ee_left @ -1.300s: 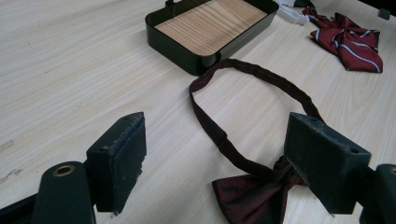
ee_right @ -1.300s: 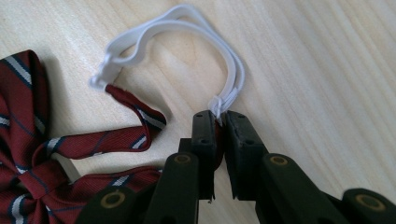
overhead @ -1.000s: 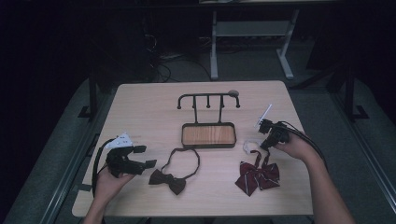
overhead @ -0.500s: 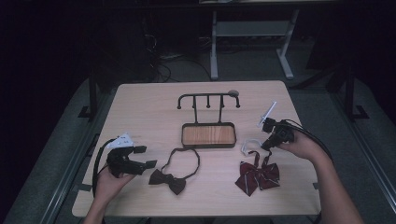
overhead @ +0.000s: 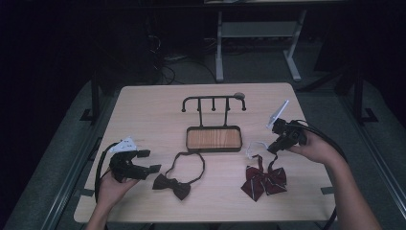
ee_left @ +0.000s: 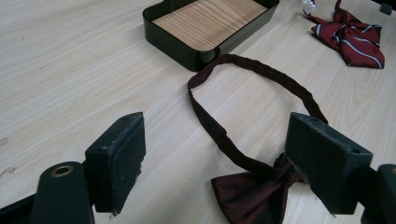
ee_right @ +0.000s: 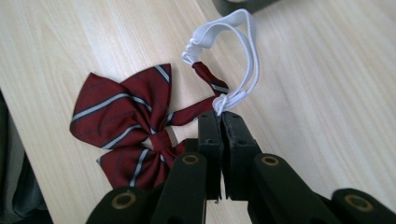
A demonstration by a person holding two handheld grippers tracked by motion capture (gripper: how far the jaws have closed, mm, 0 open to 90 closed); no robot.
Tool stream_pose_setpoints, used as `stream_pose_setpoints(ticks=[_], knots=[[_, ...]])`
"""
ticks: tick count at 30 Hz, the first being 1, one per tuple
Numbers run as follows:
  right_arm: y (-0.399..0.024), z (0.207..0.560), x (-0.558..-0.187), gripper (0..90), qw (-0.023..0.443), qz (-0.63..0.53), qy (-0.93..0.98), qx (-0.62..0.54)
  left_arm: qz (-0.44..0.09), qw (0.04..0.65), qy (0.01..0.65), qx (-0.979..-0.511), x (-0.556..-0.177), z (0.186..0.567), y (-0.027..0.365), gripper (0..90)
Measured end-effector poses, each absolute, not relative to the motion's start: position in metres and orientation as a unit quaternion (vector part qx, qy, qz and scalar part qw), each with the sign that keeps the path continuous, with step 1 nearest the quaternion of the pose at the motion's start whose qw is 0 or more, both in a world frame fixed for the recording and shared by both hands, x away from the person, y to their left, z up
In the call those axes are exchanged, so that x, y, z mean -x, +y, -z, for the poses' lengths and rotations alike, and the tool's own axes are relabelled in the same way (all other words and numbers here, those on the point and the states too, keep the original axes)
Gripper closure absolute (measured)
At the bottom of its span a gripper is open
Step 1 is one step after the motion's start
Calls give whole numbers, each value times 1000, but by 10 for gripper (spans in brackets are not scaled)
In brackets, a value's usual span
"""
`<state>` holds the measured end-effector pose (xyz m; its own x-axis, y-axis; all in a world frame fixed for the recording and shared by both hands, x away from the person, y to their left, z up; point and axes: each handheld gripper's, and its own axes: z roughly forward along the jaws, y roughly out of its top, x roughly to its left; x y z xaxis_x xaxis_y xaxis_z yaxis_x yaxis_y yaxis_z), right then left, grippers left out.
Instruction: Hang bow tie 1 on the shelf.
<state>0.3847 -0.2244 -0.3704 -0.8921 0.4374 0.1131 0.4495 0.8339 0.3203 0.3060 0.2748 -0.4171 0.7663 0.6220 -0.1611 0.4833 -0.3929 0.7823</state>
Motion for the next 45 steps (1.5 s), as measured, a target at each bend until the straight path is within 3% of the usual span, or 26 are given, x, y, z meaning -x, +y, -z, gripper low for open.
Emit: stream_pose_setpoints(ticks=[45], knots=[[-201,290,-373,873,-16,193,-965,177,-82,440,330,-831,-306,417,274,202]])
